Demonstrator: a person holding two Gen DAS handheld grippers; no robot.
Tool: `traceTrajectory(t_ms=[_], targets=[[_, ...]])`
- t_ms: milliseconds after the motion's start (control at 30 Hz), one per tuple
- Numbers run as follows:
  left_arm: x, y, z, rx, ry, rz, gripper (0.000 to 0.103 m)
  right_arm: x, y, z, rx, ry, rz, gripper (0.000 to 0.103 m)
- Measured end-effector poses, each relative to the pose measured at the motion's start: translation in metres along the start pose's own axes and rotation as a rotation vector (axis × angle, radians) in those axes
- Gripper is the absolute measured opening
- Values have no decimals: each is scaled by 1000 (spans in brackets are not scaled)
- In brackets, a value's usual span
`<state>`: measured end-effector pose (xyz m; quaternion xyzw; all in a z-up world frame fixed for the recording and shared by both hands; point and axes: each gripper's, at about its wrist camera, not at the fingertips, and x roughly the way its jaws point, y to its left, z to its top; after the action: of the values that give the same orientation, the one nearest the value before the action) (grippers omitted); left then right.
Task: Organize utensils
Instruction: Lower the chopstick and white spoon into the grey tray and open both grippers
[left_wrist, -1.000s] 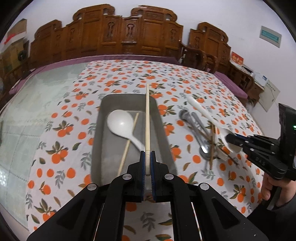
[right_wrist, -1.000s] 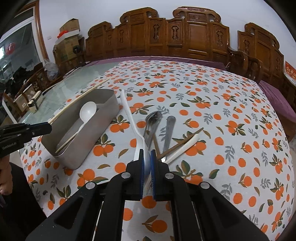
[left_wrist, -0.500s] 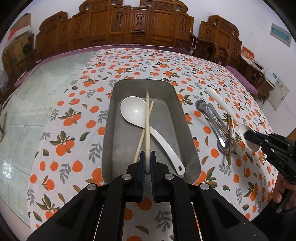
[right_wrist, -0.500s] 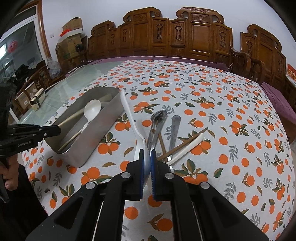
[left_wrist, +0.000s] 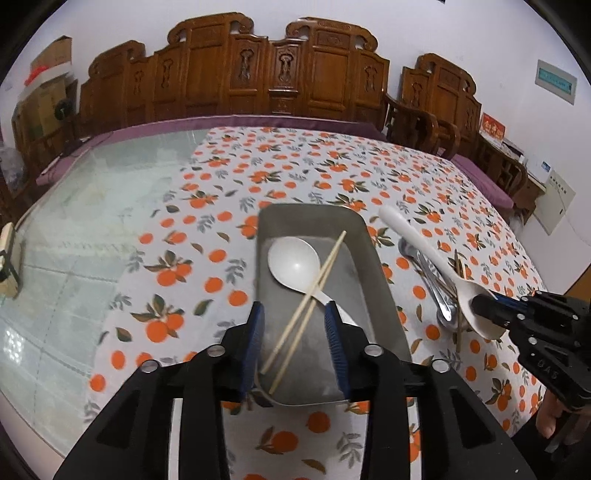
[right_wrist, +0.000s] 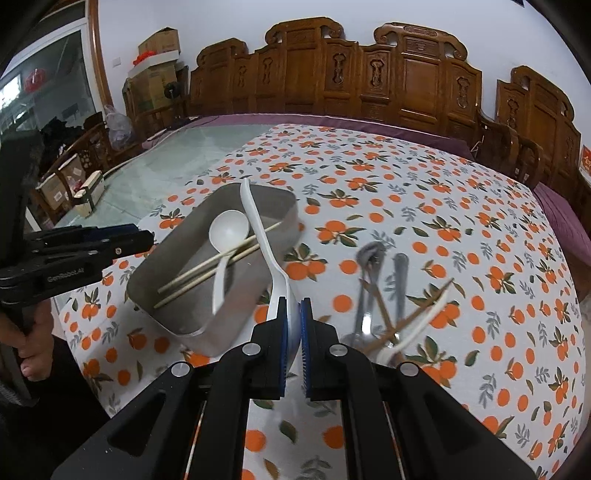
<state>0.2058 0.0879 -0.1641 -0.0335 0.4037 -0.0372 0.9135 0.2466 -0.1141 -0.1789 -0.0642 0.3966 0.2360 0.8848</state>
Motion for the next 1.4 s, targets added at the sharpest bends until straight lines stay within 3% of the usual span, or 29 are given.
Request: traceTrajectory(t_ms=[367,667,833,967,1400], targets=[[-17,29,11,-21,-72,42,86,38,30,30,41,53,6,7],[-19,40,13,-48,-83,56,87,68,43,37,104,104,20,8],[-19,44,13,-62,-83,53,87,70,48,35,134,114,115,16],[-19,41,13,-55,-82,48,87,62,48,31,125,99,160,16],[-18,21,11,-31,-84,18,88,7,10,19,35,-4,34,17]])
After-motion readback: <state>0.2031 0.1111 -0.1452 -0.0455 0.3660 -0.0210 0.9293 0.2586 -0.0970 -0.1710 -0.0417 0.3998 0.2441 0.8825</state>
